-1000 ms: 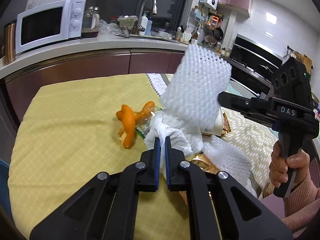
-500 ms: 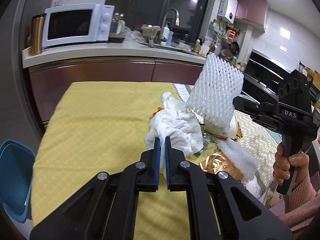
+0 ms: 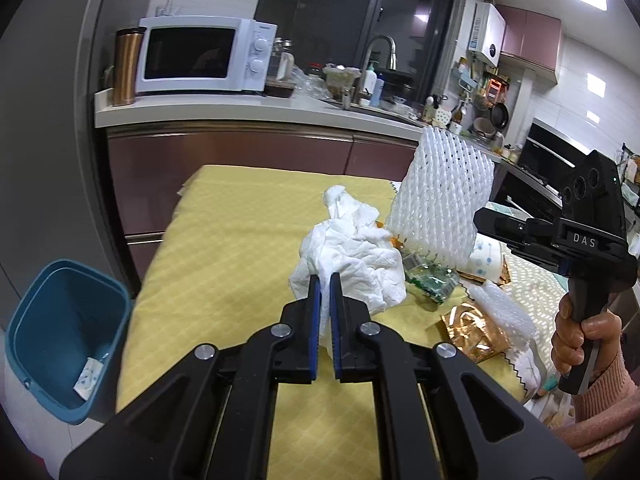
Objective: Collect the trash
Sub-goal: 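Lift and carry foam net in right tool while left tool carries tissue to bin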
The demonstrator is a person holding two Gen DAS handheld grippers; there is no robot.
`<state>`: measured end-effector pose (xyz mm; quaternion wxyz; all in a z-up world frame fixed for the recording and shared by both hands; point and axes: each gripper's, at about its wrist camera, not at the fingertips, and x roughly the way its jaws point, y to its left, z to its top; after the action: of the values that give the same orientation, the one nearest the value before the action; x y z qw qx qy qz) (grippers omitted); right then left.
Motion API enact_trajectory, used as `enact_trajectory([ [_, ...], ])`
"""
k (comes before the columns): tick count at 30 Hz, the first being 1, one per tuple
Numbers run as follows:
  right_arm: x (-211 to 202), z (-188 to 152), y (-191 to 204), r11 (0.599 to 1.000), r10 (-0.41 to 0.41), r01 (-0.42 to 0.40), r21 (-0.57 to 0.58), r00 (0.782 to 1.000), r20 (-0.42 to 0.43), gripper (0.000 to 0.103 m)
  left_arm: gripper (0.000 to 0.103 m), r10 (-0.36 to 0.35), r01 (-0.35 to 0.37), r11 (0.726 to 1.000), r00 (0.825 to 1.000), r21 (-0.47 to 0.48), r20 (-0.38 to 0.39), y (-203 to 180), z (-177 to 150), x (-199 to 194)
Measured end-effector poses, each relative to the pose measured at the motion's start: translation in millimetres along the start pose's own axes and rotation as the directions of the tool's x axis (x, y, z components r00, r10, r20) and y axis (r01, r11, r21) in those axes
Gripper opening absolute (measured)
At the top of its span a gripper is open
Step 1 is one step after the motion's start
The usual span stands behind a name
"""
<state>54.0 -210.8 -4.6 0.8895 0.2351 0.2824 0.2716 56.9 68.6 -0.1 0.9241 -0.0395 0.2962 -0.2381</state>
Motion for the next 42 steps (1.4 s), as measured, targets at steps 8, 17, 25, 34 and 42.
enact_trajectory([
  [8,28,-4,16,0.999,0.039,-0.04,-0.019,0.998,-0.05,0.011,0.005,0.063,-0.063,0.998,0.998,-0.03,0.017,24,-5,-20],
  [17,58,-6,37,0.995,0.083,-0.088,-0.044,0.993,-0.087,0.011,0.005,0.138,-0.135,0.988,0.99,-0.081,0.035,60,-12,-46],
  [25,75,-5,54,0.99,0.121,-0.129,-0.057,0.985,-0.127,0.011,0.005,0.213,-0.206,0.97,0.976,-0.127,0.048,92,-17,-67],
  [34,104,-7,78,0.979,0.177,-0.192,-0.067,0.967,-0.184,0.011,0.005,0.287,-0.274,0.947,0.956,-0.167,0.06,122,-23,-90],
  [42,132,-8,93,0.969,0.208,-0.233,-0.077,0.948,-0.243,0.011,0.005,0.321,-0.305,0.932,0.945,-0.197,0.058,136,-26,-98],
])
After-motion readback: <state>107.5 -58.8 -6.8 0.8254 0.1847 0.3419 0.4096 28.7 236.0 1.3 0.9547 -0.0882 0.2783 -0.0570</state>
